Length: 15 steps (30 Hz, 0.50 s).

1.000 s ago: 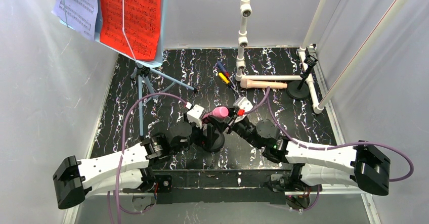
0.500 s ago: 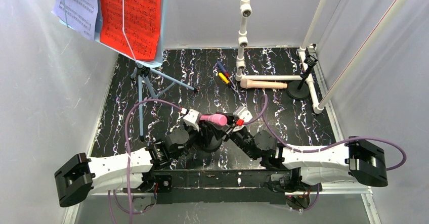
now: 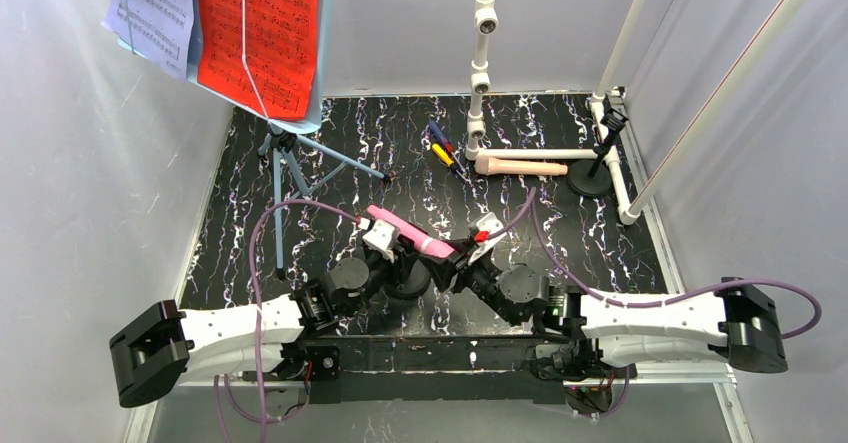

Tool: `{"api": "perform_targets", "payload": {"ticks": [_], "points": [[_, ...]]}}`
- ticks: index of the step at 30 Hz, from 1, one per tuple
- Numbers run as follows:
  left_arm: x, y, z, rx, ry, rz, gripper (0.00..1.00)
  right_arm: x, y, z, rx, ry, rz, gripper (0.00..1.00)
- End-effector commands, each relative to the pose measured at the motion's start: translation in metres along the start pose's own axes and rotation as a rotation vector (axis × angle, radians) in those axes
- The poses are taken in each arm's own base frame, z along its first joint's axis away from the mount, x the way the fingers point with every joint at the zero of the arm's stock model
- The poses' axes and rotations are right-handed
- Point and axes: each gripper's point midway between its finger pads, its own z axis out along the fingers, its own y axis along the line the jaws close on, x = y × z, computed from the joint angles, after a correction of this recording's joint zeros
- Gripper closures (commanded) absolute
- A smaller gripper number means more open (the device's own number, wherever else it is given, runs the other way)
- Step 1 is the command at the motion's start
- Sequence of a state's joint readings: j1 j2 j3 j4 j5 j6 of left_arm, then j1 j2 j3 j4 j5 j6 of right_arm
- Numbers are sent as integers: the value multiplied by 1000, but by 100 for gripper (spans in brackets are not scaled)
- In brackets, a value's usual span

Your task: Pack up the instrument practice props

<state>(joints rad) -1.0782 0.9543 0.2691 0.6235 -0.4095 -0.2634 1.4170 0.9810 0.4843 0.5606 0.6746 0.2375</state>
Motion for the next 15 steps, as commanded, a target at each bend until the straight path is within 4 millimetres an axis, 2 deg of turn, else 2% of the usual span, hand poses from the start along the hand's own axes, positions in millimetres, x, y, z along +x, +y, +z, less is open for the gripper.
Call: {"api": "perform_targets", "payload": {"ticks": [1,6,9,11,15], "points": [[-19,9,-1,-30,-79,89,100,-6,8,-13,8,121,108,64],[-17,11,-5,-10,-64,199,100,-14,13,-26,2,252,83,40],[-13,12,-7,9,-36,278,100,-26,19,-31,-9,303,65,26],[-11,11,-8,26,-19,314,100,-43,20,-34,-6,308,64,21],[-9,10,-12,47,-9,361,100,-63,11,-40,51,323,23,15]]}}
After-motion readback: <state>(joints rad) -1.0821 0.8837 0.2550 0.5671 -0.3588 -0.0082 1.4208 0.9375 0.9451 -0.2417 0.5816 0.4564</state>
